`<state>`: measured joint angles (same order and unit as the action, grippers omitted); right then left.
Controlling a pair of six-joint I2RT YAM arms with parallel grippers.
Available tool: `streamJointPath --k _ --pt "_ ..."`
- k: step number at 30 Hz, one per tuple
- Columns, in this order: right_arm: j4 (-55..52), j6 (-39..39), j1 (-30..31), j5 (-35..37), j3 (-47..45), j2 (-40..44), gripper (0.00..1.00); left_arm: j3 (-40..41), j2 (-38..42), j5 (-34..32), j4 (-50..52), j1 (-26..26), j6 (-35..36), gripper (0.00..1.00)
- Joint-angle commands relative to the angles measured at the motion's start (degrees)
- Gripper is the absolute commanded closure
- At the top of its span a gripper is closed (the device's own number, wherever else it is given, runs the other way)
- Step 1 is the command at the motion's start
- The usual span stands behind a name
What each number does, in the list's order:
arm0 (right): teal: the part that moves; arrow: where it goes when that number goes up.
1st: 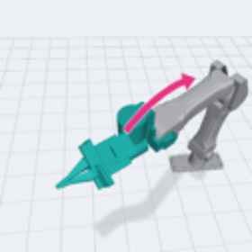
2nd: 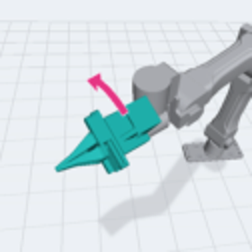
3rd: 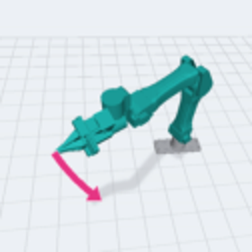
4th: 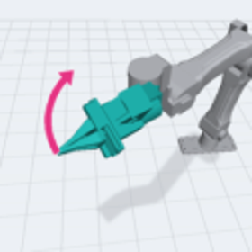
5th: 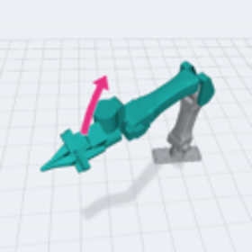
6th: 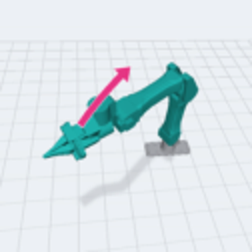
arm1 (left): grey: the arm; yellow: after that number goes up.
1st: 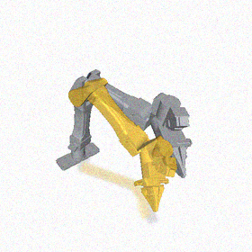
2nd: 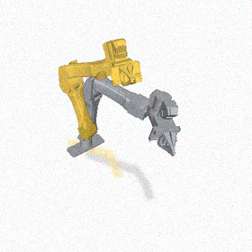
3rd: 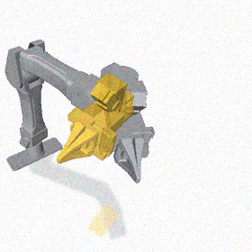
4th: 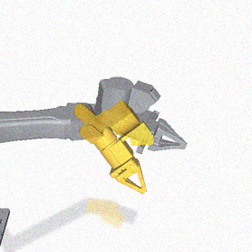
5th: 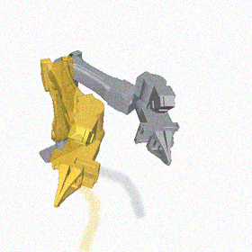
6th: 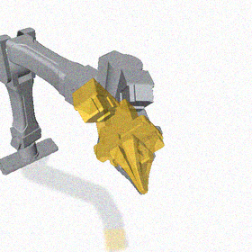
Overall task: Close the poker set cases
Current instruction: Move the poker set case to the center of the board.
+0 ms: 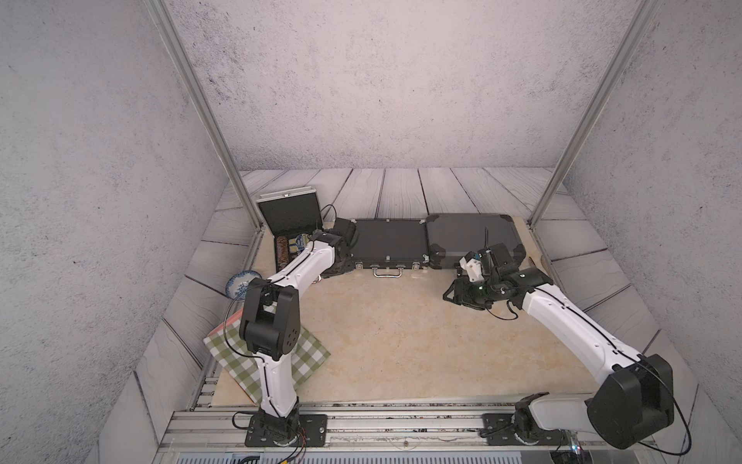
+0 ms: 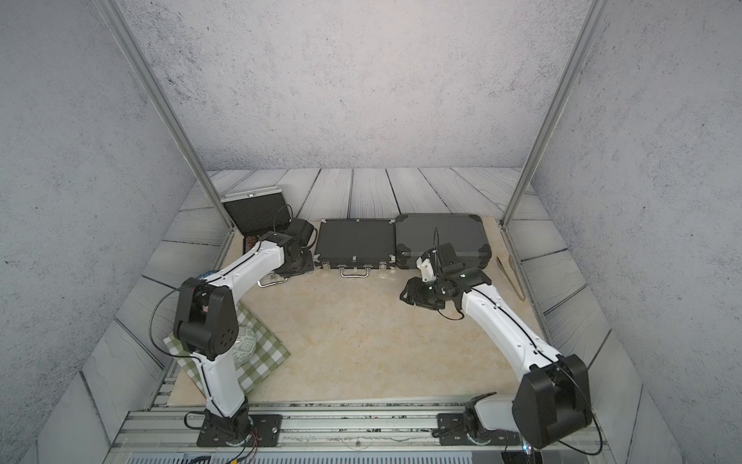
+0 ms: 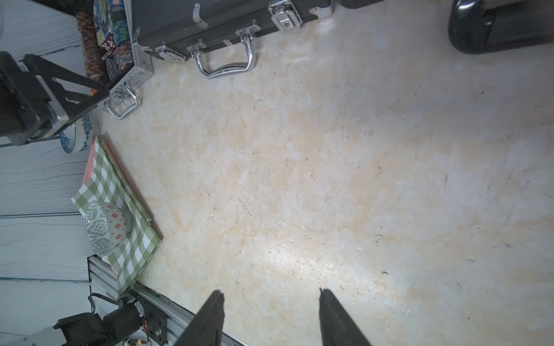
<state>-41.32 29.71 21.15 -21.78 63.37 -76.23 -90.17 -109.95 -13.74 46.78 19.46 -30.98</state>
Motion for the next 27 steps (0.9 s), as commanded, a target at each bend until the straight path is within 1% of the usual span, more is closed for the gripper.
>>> streamJointPath --k 1,4,8,11,17,21,27 --pt "0.4 0.8 0.6 -1.0 1.3 -0.4 0.47 0.6 -0.5 -4.7 6.3 -2.9 5.7 0.54" --pt "-0.2 0.3 0.8 -0.5 1.4 -0.1 0.47 0.0 -1.6 -4.0 5.6 -4.5 6.8 0.55" --pt "-0.3 0.3 0.8 -0.4 1.4 -0.1 0.47 -1.9 -4.3 0.4 4.3 -6.4 9.0 0.58" --pt "-0.2 0.5 0.8 -0.5 1.6 -0.5 0.47 -4.5 -7.3 0.5 5.1 -7.0 9.5 0.58" --pt "0.1 0.5 0.8 -0.6 2.3 -1.4 0.47 -5.7 -11.2 1.2 3.2 -8.5 9.2 0.58" --pt "0.0 0.2 0.8 -0.6 2.7 -2.3 0.47 -5.7 -12.7 2.9 -0.3 -9.0 9.3 0.6" --pt "-0.1 -0.1 0.8 -0.6 3.2 -3.2 0.47 -6.9 -14.3 2.9 -2.8 -9.0 9.8 0.6"
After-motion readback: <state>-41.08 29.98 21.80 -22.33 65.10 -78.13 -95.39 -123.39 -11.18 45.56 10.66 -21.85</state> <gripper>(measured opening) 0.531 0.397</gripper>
